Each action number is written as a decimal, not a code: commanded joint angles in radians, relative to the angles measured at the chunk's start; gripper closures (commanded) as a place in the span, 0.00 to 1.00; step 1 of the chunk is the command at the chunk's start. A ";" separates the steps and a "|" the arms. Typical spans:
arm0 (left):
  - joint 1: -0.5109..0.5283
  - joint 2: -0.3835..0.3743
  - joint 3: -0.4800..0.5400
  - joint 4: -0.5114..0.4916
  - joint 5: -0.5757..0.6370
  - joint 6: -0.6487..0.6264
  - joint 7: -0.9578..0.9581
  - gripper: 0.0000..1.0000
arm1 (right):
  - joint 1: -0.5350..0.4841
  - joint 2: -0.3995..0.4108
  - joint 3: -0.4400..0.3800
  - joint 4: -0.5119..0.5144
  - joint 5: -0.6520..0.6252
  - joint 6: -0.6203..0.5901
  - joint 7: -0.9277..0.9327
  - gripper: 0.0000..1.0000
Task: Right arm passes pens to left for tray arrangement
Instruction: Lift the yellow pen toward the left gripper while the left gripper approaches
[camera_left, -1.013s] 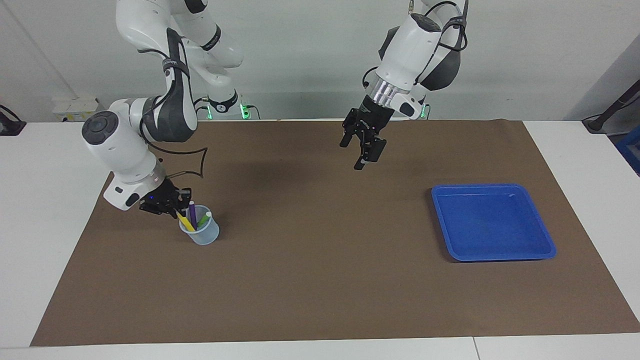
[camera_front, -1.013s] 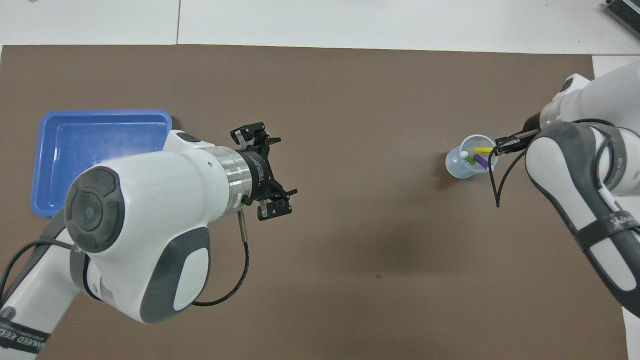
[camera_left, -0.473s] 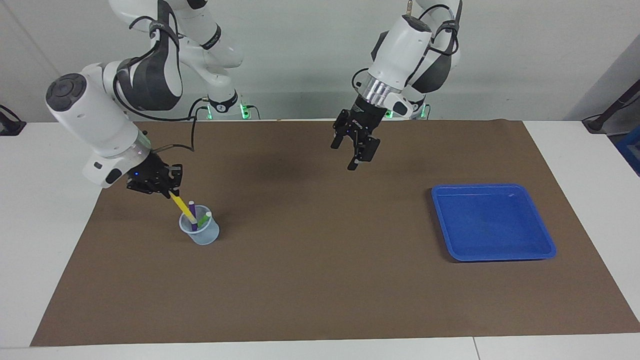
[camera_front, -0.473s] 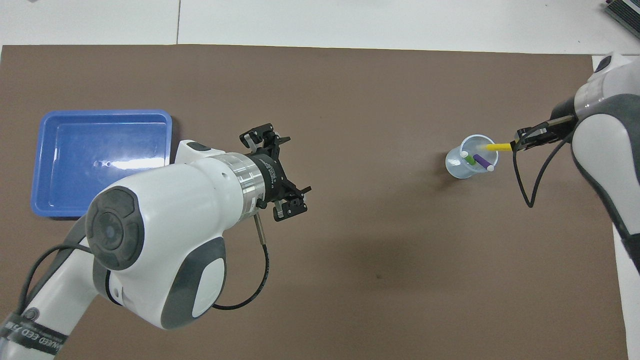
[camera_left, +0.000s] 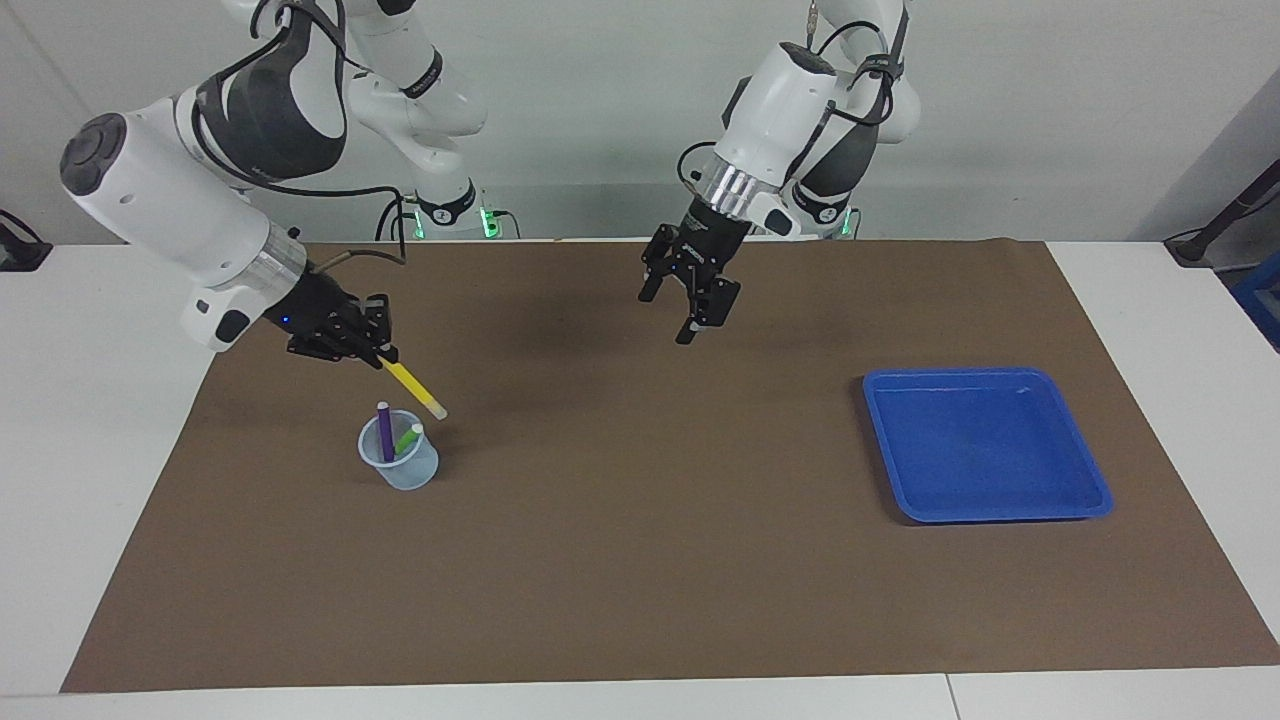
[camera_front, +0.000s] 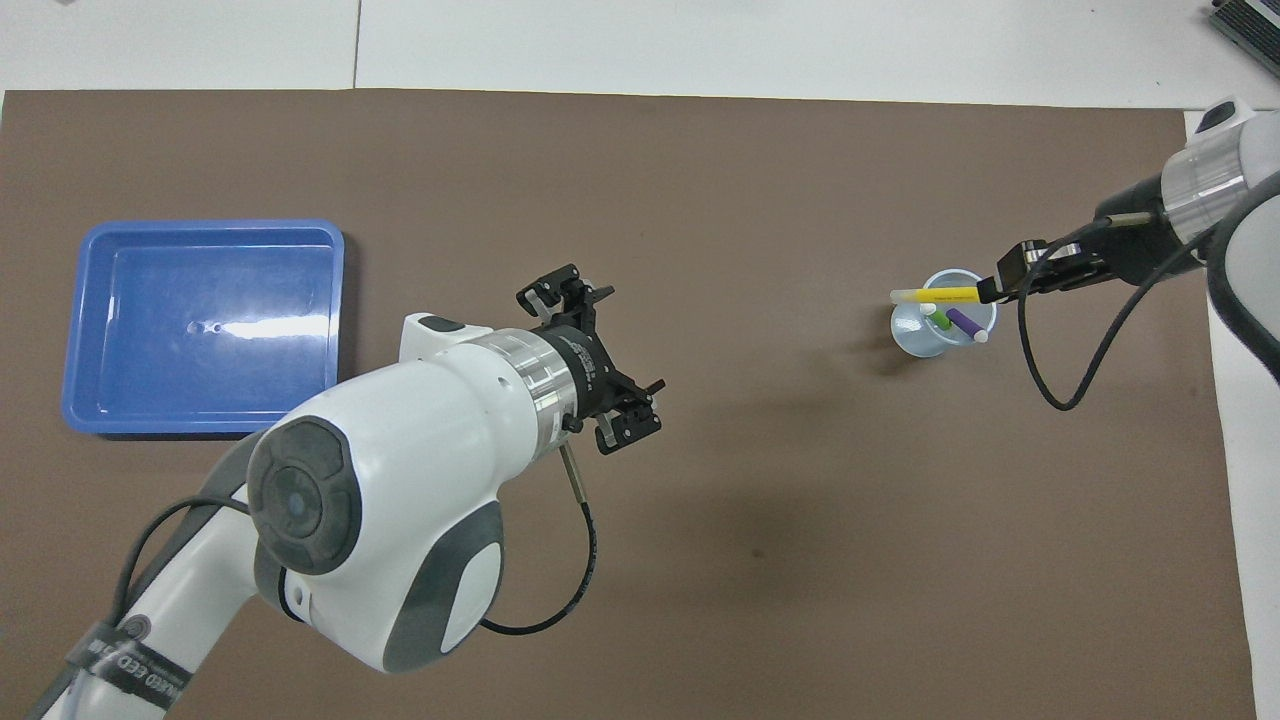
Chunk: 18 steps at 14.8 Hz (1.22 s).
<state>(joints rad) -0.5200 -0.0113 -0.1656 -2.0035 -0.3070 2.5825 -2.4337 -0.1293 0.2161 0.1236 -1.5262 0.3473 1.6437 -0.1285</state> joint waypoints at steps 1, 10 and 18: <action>-0.063 0.004 0.014 -0.006 -0.018 0.056 -0.028 0.00 | 0.055 -0.001 0.005 -0.002 0.065 0.019 0.131 1.00; -0.153 0.197 0.015 0.104 -0.017 0.272 -0.021 0.00 | 0.171 -0.004 0.005 -0.015 0.098 0.083 0.337 1.00; -0.138 0.407 0.018 0.334 0.012 0.278 -0.018 0.00 | 0.241 -0.024 0.005 -0.061 0.098 0.165 0.424 1.00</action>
<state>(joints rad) -0.6595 0.3446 -0.1456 -1.7380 -0.3047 2.8526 -2.4553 0.0955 0.2177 0.1299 -1.5415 0.4188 1.7689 0.2735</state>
